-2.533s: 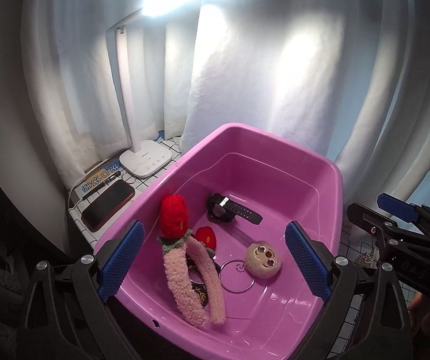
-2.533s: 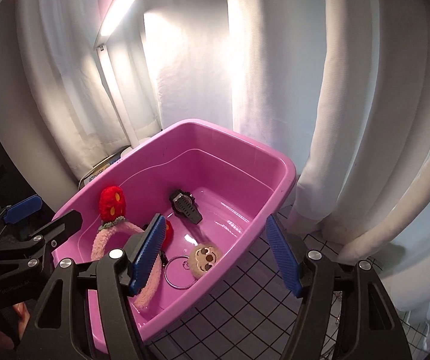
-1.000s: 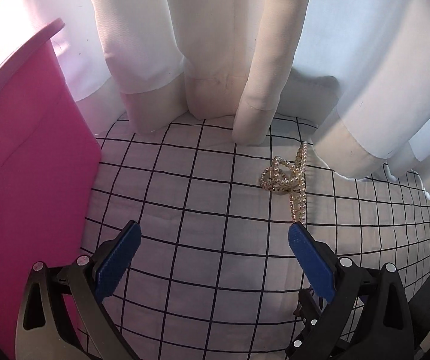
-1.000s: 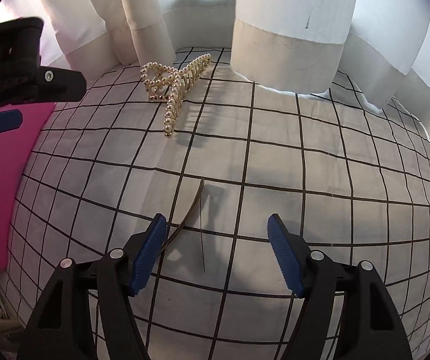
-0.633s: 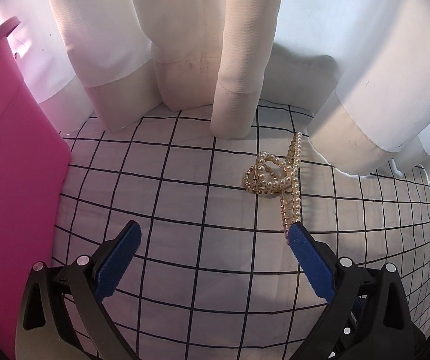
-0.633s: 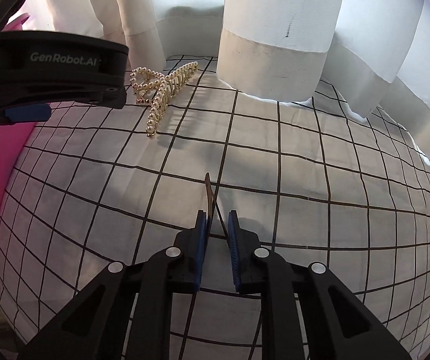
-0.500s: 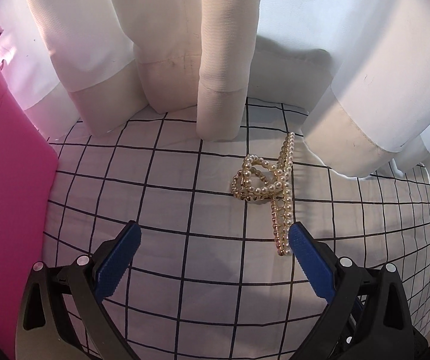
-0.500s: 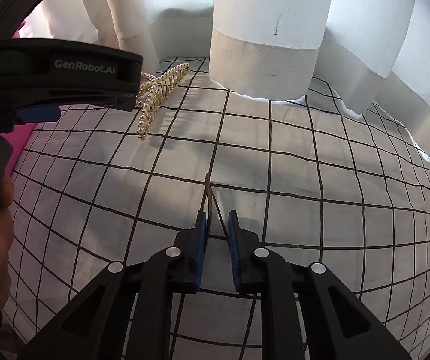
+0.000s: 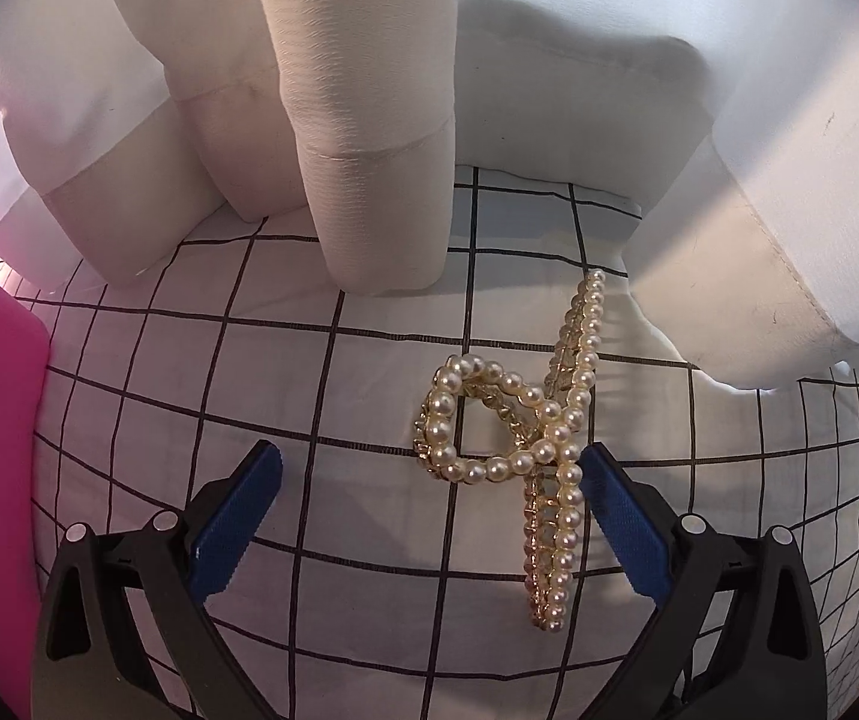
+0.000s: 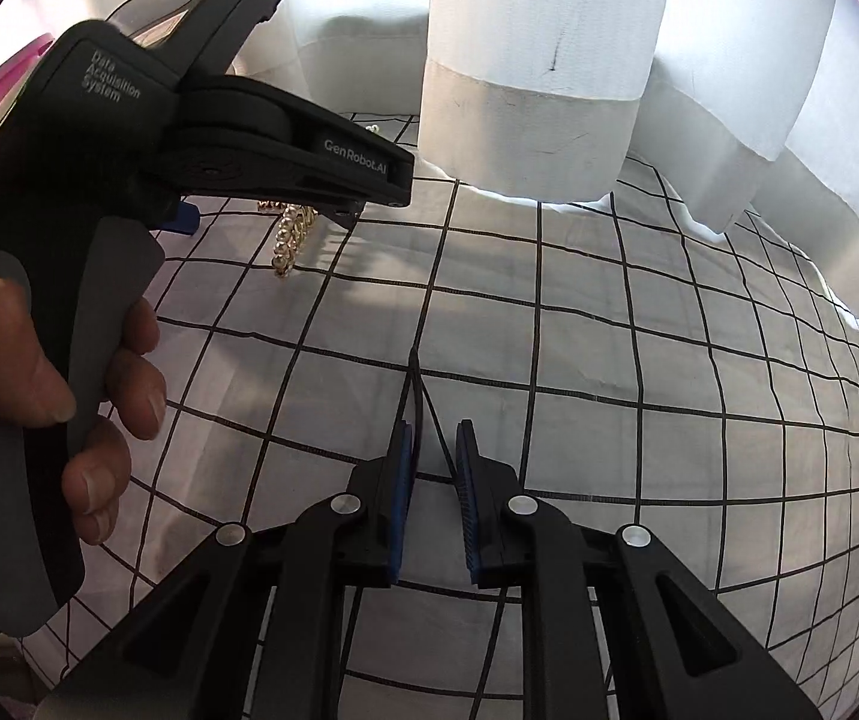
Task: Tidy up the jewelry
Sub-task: 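Grasp the thin brown hairpin with the right tool while the left tool grasps the pearl hair clip, then carry the hairpin and pearl clip into the pink tub and open both tools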
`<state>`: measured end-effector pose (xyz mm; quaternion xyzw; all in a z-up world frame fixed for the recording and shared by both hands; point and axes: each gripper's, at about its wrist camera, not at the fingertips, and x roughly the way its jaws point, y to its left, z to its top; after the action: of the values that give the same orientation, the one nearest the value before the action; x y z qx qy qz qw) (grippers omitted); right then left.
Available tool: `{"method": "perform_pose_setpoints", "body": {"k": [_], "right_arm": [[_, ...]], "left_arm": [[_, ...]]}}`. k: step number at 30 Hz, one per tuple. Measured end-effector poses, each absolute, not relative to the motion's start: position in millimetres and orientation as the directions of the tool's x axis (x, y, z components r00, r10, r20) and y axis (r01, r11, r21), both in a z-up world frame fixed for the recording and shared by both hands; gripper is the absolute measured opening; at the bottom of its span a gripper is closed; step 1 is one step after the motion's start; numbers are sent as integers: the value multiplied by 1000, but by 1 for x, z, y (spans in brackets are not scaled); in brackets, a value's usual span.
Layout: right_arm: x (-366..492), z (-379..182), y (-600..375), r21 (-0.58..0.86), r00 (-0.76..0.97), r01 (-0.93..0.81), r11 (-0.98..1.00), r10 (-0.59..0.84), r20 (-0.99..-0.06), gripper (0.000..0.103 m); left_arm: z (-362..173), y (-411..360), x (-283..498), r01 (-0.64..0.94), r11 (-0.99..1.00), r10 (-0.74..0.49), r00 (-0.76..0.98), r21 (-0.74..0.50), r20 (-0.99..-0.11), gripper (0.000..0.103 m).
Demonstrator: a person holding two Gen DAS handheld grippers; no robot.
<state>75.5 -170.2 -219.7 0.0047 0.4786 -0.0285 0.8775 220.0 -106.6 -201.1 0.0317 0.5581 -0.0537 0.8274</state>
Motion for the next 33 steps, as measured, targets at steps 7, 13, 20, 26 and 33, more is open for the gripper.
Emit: {"method": "perform_pose_setpoints", "body": {"k": [7, 13, 20, 26, 33], "right_arm": [[78, -220, -169, -16, 537, 51, 999, -41, -842, 15], [79, -217, -177, 3, 539, 56, 998, -28, -842, 15], [75, -192, -181, 9, 570, 37, 999, -14, -822, 15], [65, -148, -177, 20, 628, 6, 1000, 11, -778, 15], [65, -70, -144, 29, 714, -92, 995, 86, -695, 15]], "left_arm": [[-187, -120, 208, 192, 981, -95, 383, -21, -919, 41], [-182, -95, 191, 159, 986, -115, 401, -54, -909, 39], [-134, -69, 158, 142, 988, -129, 485, -68, -865, 39], [-74, -34, 148, 96, 987, -158, 548, -126, -821, 39], [6, 15, 124, 47, 989, -133, 662, -137, -738, 39]]}}
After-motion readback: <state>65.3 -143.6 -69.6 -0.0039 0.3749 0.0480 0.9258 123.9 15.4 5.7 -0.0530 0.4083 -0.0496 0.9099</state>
